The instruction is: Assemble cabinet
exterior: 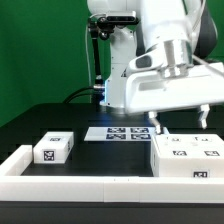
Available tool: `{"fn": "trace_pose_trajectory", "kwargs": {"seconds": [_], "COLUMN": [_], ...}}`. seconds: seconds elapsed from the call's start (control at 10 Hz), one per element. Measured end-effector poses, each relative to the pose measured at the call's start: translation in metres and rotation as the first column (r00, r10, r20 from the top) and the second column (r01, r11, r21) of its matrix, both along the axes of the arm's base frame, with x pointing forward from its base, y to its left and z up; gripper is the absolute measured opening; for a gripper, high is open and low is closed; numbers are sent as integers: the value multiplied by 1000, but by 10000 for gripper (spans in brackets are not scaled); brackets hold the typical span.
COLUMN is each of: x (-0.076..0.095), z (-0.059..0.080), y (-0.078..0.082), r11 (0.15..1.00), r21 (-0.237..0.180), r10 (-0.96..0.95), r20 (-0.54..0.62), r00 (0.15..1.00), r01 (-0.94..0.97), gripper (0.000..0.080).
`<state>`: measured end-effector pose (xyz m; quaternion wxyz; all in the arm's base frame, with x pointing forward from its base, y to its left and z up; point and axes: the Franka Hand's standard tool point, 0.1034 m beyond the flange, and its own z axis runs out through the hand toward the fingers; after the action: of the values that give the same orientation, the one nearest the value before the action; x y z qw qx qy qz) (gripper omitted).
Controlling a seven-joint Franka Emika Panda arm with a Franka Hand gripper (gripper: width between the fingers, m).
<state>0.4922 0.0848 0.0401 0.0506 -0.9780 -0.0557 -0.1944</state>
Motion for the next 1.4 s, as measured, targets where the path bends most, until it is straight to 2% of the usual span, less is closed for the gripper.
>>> {"fn": "trace_pose_trajectory", "kwargs": {"seconds": [0.1,0.3,0.4,0.8,1.0,1.4], "x": [3,6,6,5,13,16], "z": [-1,0,-4,-6,-9,-24], "y": [-2,10,14,13,21,18], "r11": [1000,991,987,988,991,992], "r21": [3,34,38,34,36,28], "r10": [-23,-132,-154,-147,-132,-121], "r20": [-3,-14,-18,-19,-16,-27], "r00": [1000,991,988,989,991,992], "r01": [23,132,154,148,133,122], "gripper": [648,648,648,648,648,648]}}
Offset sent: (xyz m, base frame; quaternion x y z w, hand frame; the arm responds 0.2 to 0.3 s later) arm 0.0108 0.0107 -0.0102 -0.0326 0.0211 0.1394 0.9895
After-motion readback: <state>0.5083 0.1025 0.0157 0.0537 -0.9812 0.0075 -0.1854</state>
